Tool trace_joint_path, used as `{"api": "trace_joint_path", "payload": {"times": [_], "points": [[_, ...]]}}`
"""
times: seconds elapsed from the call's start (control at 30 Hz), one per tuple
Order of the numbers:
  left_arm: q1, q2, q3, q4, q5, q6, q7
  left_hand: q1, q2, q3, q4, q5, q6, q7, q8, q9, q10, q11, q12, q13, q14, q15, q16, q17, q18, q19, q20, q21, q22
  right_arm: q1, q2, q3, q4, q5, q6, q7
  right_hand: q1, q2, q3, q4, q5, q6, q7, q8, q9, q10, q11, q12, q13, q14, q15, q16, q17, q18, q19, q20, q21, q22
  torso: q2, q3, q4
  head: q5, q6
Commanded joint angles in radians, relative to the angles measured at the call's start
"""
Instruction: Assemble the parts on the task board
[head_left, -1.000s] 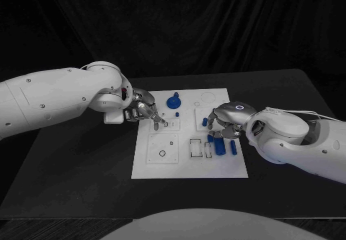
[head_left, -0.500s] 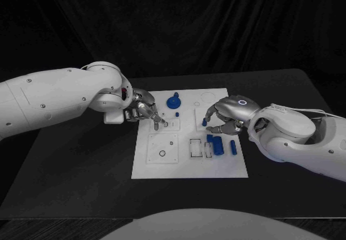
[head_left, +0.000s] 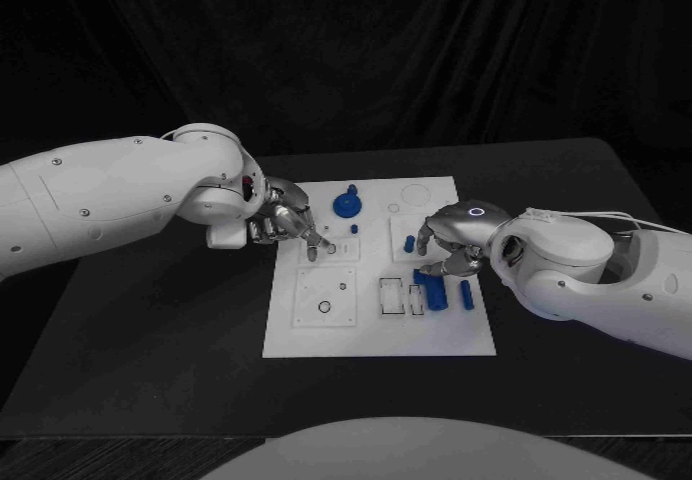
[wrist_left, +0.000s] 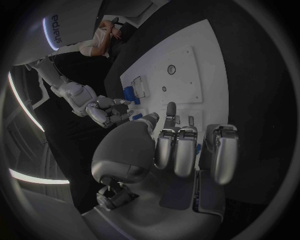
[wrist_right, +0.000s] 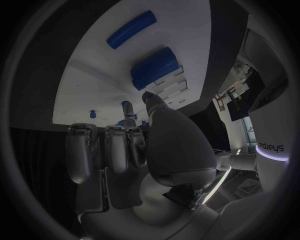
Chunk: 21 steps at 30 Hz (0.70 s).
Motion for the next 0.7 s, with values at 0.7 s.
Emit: {"api": "trace_joint_path", "payload": {"times": [0.7], "points": [[-0.004, 0.004, 0.001, -0.005, 0.007, 0.016, 0.017, 0.012, 0.003, 0.004, -0.003, 0.007, -0.005, 0.004, -0.010, -0.003, 0.104, 0.007, 0.003, 0.263, 0.106, 0.009, 0.003, 0.263, 0.010, 0.038, 0.006, -0.006, 0.199, -0.021, 0.023, 0.000, -0.023, -0.007, 0.054, -0.039, -0.002, 0.004, -0.004, 0.003, -0.056, 0.020, 0.000, -0.017, -0.006, 0.106, 0.005, 0.005, 0.263, 0.086, 0.006, -0.002, 0.178, 0.010, 0.071, 0.009, -0.006, 0.240, 0.001, 0.0003, -0.0006, 0.000, 0.000]]}}
